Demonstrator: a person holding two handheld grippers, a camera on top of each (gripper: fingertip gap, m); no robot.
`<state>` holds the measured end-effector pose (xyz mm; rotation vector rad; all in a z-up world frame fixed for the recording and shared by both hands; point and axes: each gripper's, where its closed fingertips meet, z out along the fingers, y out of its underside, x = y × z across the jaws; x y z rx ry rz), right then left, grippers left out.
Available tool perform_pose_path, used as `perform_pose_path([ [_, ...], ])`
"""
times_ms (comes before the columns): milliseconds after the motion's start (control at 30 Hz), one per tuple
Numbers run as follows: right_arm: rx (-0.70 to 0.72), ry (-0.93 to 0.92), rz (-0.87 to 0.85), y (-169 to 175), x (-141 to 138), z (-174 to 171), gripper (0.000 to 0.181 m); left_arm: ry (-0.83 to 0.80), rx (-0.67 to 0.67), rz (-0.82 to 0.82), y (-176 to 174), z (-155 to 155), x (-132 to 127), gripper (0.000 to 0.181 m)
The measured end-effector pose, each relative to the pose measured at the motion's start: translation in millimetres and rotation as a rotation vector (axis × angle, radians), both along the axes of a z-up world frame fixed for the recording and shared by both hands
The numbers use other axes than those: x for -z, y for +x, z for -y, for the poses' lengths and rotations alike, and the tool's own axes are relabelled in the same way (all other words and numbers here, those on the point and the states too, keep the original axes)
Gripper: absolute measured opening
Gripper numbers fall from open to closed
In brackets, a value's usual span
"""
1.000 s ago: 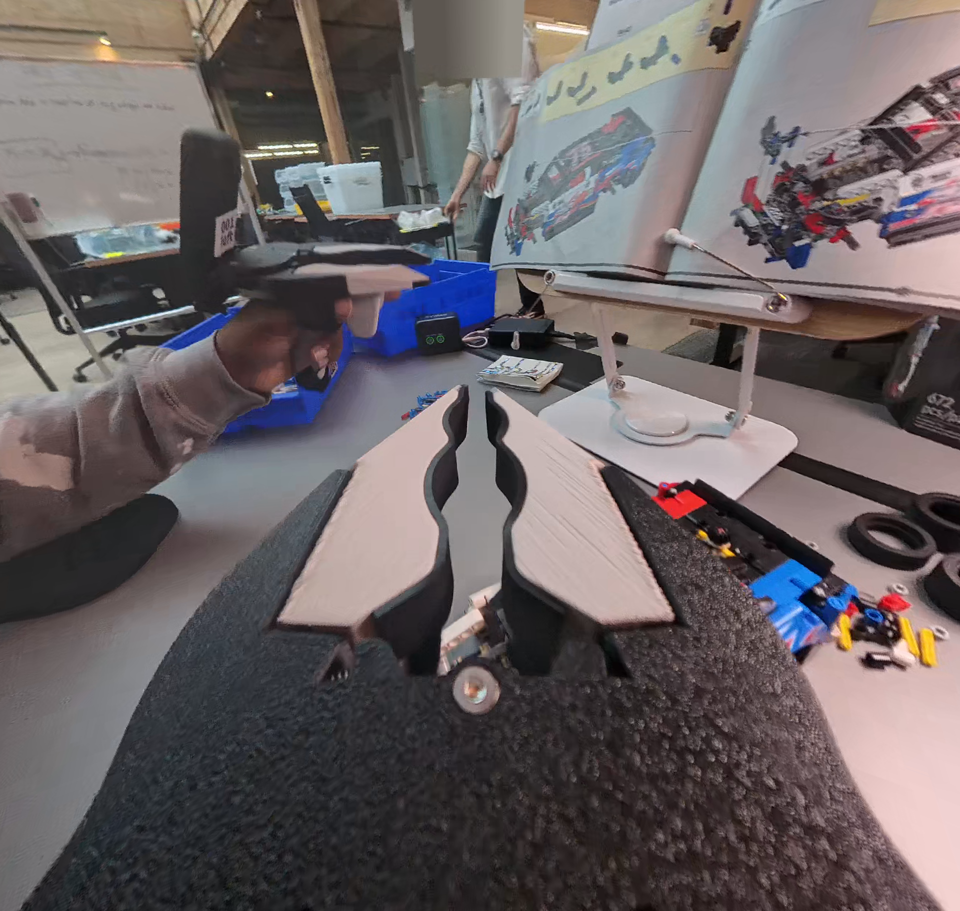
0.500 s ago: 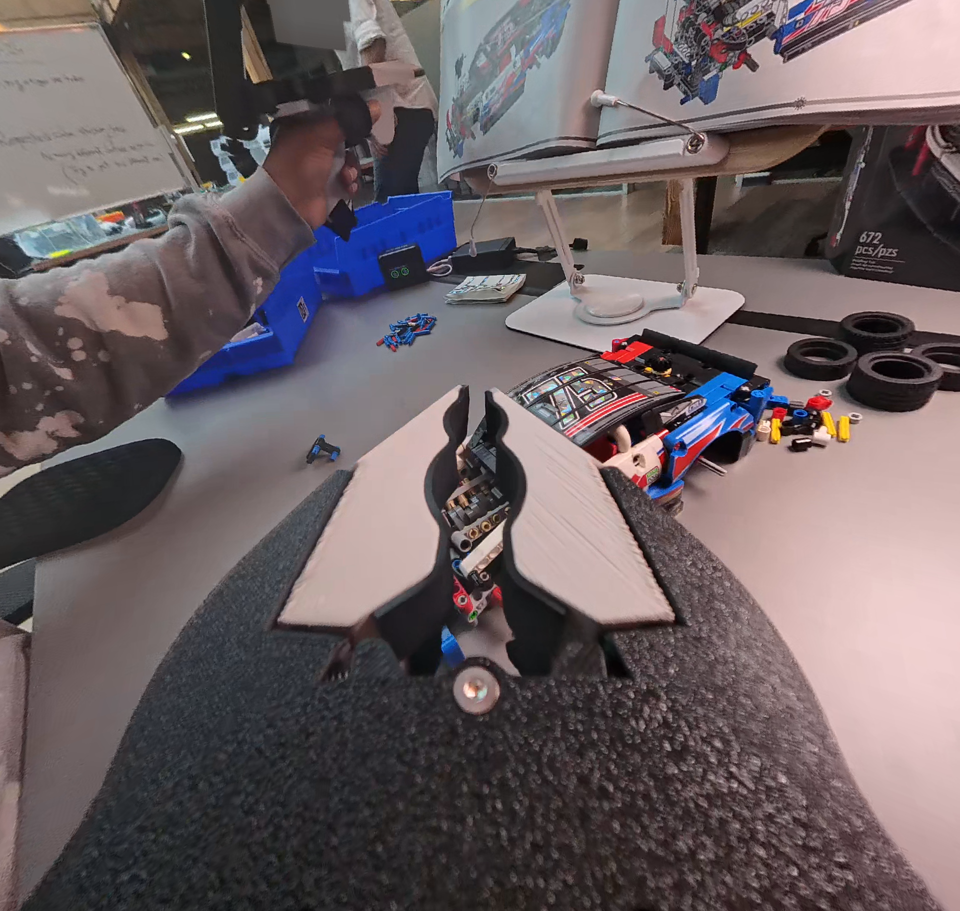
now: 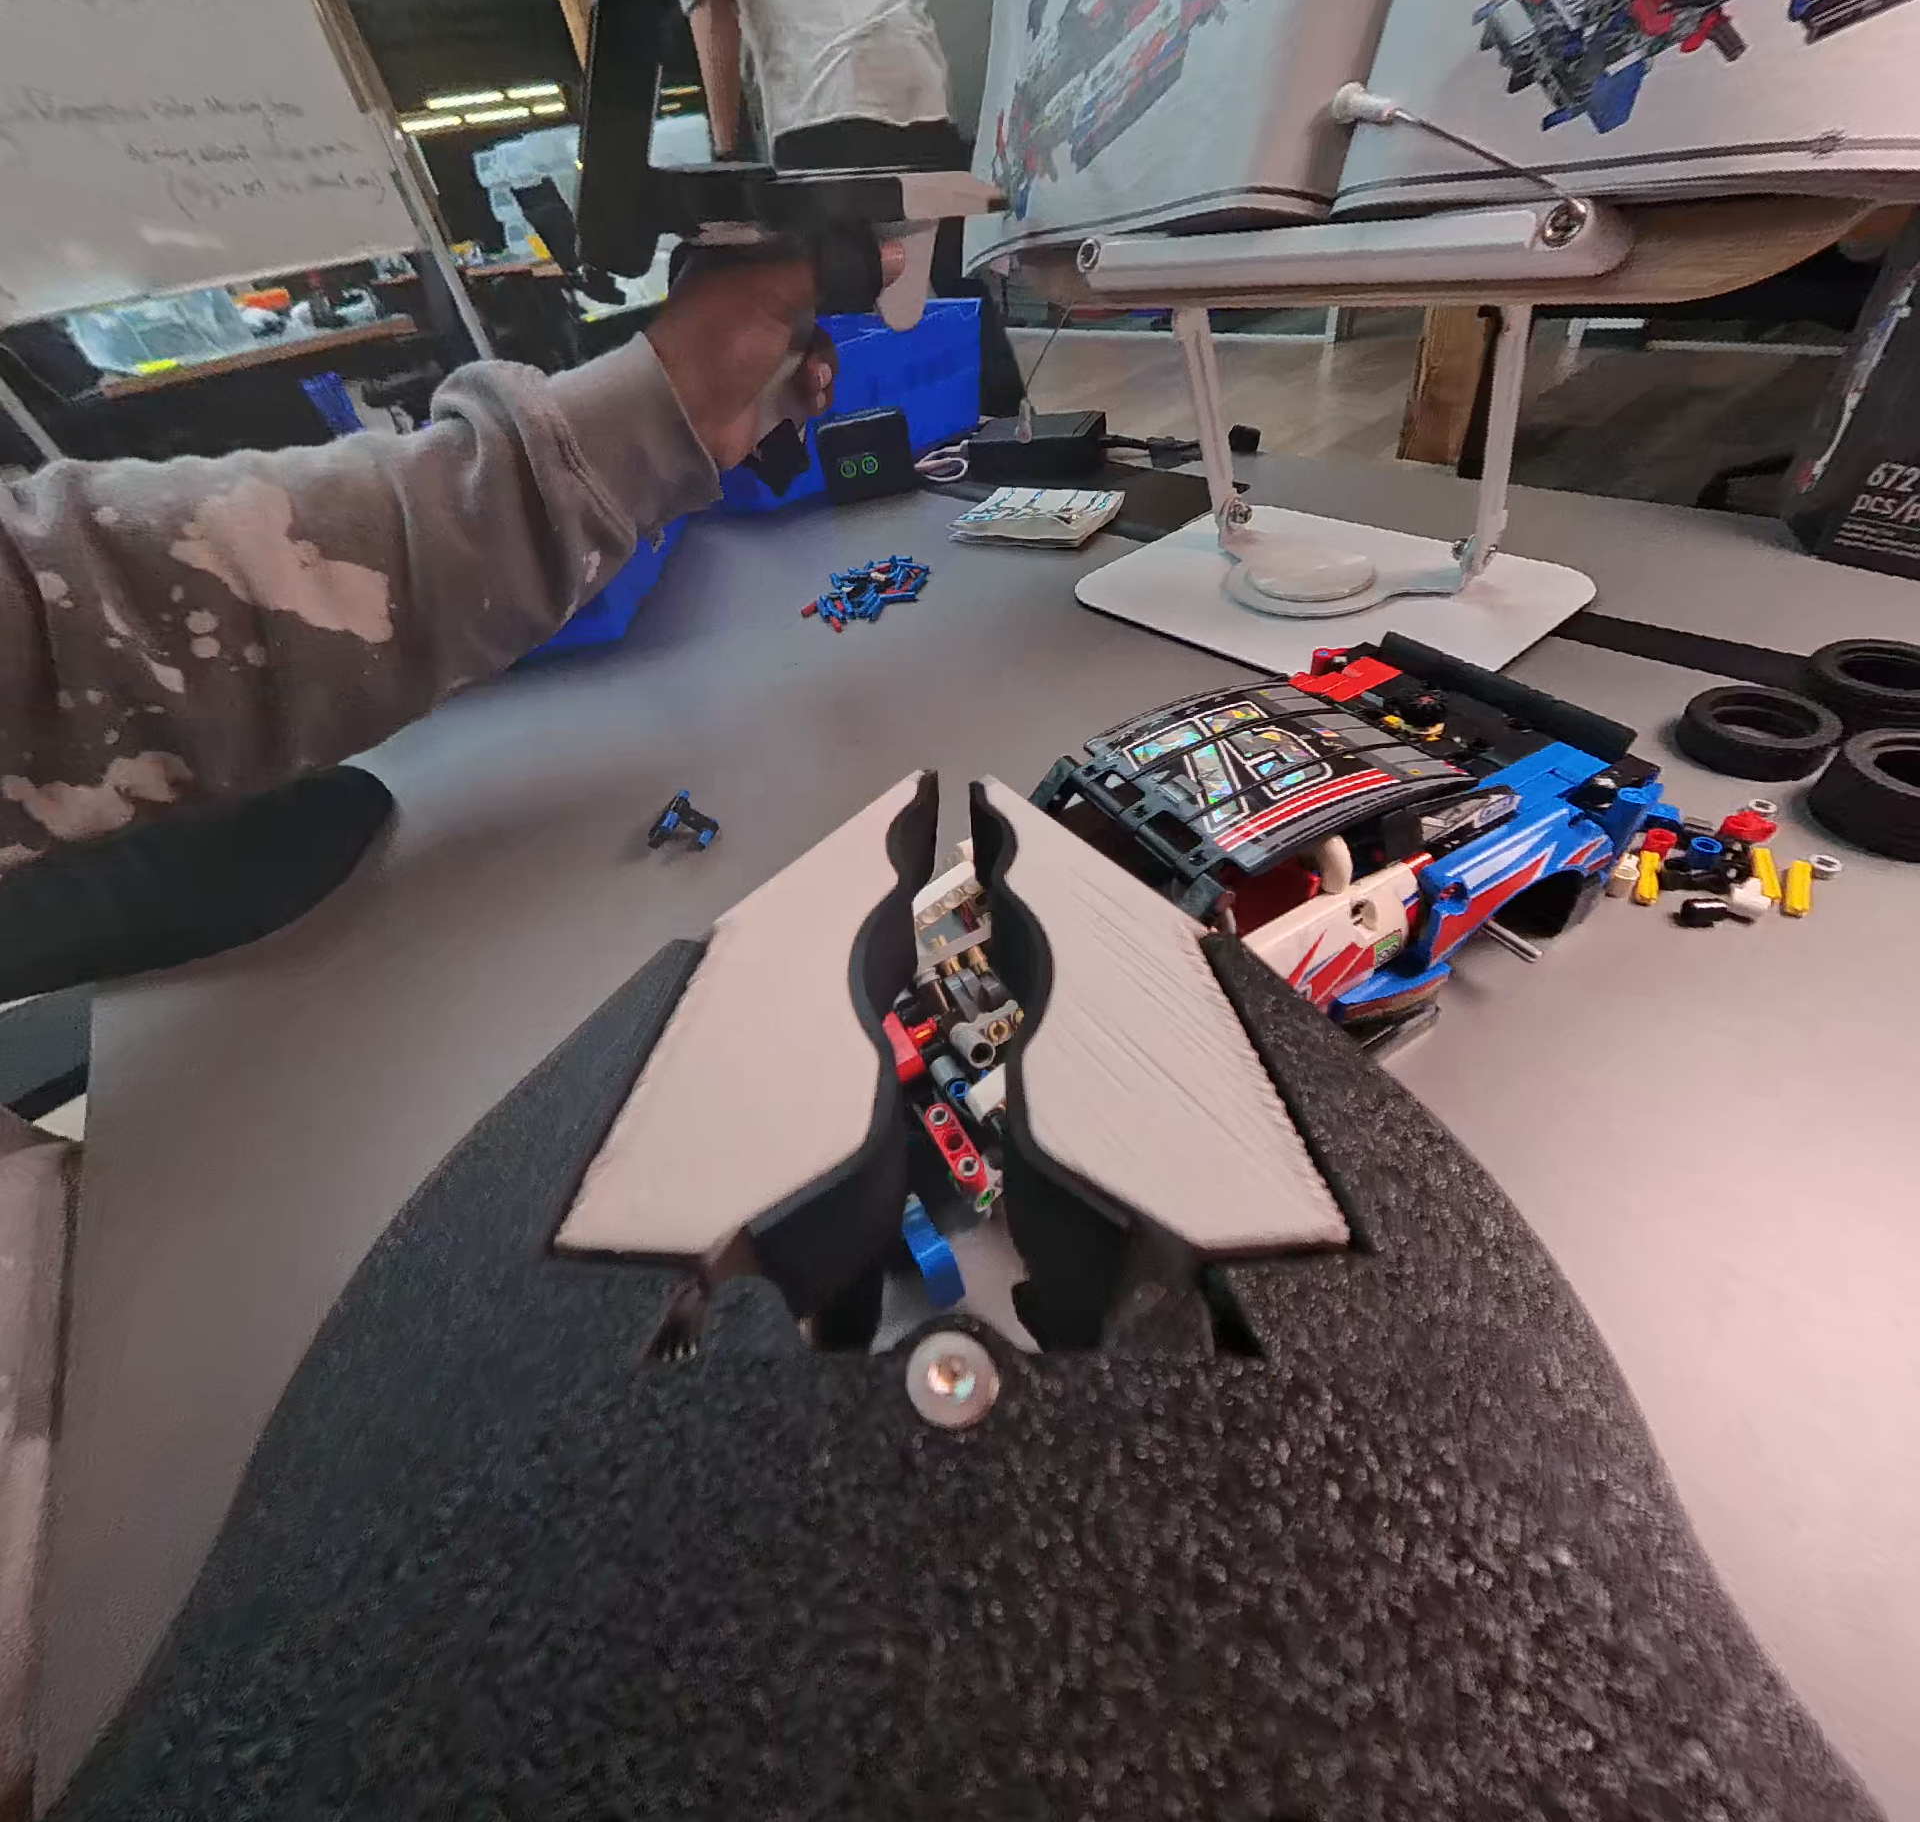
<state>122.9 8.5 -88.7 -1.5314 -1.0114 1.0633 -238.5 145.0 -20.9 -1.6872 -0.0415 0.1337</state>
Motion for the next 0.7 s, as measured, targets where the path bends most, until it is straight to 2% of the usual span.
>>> perform_pose_path([
  [100,-0.026,0.04,0.029,-3,1,7,0.006,-0.004,-0.002,0.015,0,1,7,0.036],
  [333,-0.076,0.07,0.061,-10,7,18,0.006,0.0,-0.004,0.008,-2,2,4,0.036],
  [433,-0.071,0.089,0.079,-10,8,18,0.006,0.014,0.035,0.001,10,6,1,0.035],
  [567,-0.054,0.1,0.083,-7,7,14,0.006,0.114,0.269,-0.073,79,26,-6,0.026],
  [700,-0.047,0.109,0.097,-2,6,11,0.006,0.1,0.554,-0.11,170,64,18,0.025],
])
